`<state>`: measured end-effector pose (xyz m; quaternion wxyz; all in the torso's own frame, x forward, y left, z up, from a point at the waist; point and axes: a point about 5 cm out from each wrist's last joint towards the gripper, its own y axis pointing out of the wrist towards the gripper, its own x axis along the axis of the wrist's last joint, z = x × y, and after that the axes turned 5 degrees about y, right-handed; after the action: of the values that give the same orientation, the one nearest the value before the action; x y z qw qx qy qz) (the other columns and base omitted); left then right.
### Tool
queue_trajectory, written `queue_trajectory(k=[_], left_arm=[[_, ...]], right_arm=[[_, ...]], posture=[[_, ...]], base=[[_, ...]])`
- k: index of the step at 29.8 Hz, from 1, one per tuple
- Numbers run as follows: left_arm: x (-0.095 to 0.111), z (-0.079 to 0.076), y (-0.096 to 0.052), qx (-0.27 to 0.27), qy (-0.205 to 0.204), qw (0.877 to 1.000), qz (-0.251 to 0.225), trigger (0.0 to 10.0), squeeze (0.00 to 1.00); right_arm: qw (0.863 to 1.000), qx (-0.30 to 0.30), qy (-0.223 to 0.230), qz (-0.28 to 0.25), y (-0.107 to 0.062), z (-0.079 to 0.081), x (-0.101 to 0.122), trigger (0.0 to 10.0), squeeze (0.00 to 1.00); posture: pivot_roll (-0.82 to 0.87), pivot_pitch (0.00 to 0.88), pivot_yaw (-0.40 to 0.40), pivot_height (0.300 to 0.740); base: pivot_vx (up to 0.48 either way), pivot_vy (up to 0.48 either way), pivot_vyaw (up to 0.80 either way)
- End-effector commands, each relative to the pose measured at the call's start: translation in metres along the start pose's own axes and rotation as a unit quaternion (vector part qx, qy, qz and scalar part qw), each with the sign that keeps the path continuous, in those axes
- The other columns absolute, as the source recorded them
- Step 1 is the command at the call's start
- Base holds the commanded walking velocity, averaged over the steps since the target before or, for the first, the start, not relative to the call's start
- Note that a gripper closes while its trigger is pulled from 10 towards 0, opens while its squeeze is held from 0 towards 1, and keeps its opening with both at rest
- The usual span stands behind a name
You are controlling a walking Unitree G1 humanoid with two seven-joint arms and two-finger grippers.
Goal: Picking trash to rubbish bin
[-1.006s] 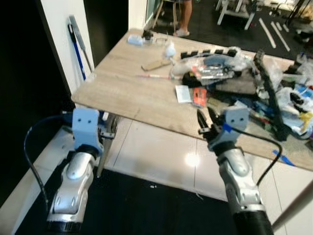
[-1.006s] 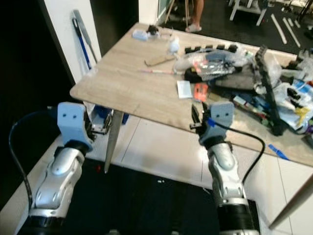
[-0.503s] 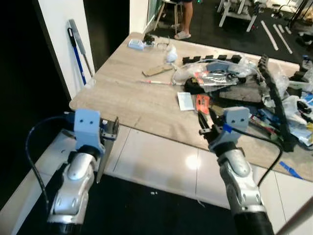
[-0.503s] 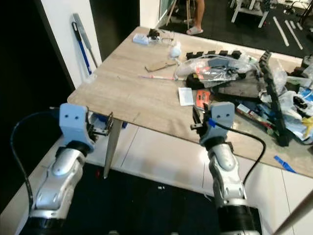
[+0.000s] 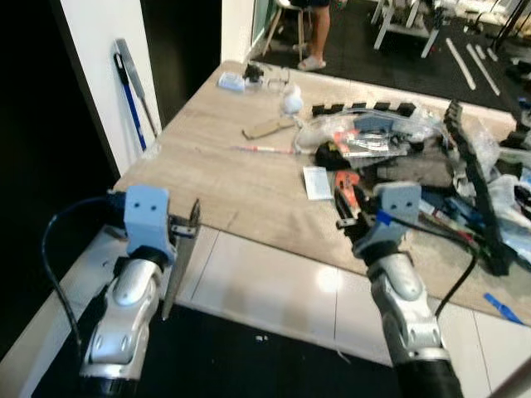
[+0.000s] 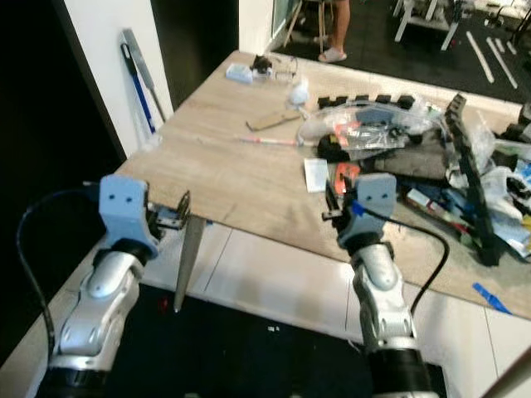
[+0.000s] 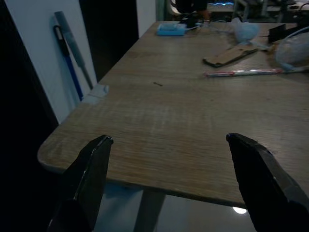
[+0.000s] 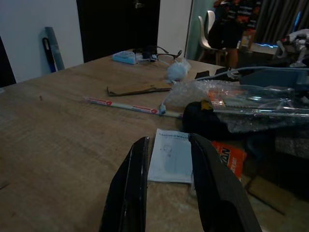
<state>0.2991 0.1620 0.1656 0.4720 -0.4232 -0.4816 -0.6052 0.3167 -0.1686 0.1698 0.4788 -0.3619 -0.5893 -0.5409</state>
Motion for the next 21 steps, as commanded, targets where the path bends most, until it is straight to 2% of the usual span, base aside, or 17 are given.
queue_trajectory(k=[1, 21], left_arm=[[-0.0021, -0.0033, -0.0018, -0.007, 0.003, 1.000, 0.005, 10.0, 0.00], [-0.0026, -0.0032, -0.0022, -0.007, 0.003, 1.000, 0.008, 10.0, 0.00]], right_arm=[[1.000, -0.003, -0.007, 0.007, -0.0020, -0.0038, -0.0013, 10.0, 0.00], [1.000, 0.002, -0.004, 0.010, -0.0033, -0.0018, -0.0024, 10.0, 0.00]], posture=[[-0.02, 0.130, -0.056, 0.740], [-0.02, 0.147, -0.055, 0.740]], base=[[0.285, 0.000, 0.00], [0.282, 0.000, 0.00]])
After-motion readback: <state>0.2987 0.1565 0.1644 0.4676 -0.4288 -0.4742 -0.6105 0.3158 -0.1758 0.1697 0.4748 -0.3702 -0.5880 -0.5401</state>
